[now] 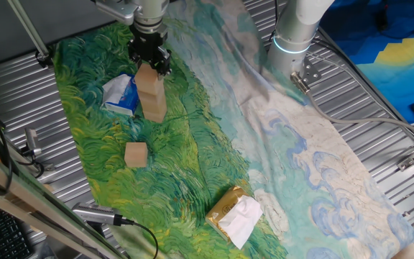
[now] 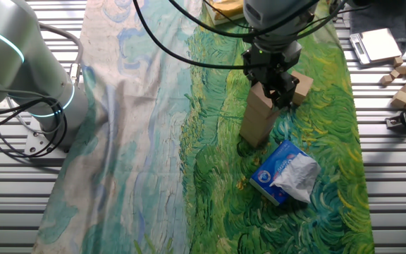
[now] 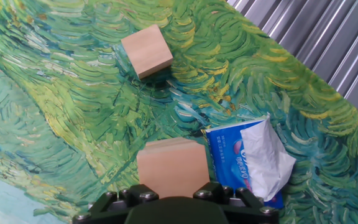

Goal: Stack the blocks in a vertical line of five

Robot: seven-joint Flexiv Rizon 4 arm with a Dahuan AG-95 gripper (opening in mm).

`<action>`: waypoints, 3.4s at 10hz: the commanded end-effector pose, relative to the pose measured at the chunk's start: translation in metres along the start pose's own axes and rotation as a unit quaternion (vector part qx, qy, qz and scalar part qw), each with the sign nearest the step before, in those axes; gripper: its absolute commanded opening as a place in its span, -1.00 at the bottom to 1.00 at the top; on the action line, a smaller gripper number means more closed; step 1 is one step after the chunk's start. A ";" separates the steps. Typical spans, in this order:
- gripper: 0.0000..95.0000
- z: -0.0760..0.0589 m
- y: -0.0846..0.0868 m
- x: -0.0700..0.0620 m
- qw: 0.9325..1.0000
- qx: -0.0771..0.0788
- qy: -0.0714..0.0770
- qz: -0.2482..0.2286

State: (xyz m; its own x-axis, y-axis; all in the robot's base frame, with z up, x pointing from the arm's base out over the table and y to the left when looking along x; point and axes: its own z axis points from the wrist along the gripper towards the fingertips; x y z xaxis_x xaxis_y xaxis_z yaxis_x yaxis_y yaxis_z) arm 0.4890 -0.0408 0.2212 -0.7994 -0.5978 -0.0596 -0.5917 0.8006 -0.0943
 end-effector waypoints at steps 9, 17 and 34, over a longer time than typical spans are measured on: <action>-1.00 -0.001 -0.001 0.001 1.000 0.000 0.002 -0.007; -1.00 0.001 -0.002 0.002 1.000 0.000 0.001 -0.014; 0.60 -0.008 0.000 0.001 0.999 -0.012 0.016 -0.032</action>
State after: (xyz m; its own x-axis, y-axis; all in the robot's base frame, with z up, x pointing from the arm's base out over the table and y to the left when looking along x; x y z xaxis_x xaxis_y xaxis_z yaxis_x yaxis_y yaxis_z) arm 0.4861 -0.0406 0.2320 -0.7613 -0.6481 -0.0193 -0.6457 0.7605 -0.0683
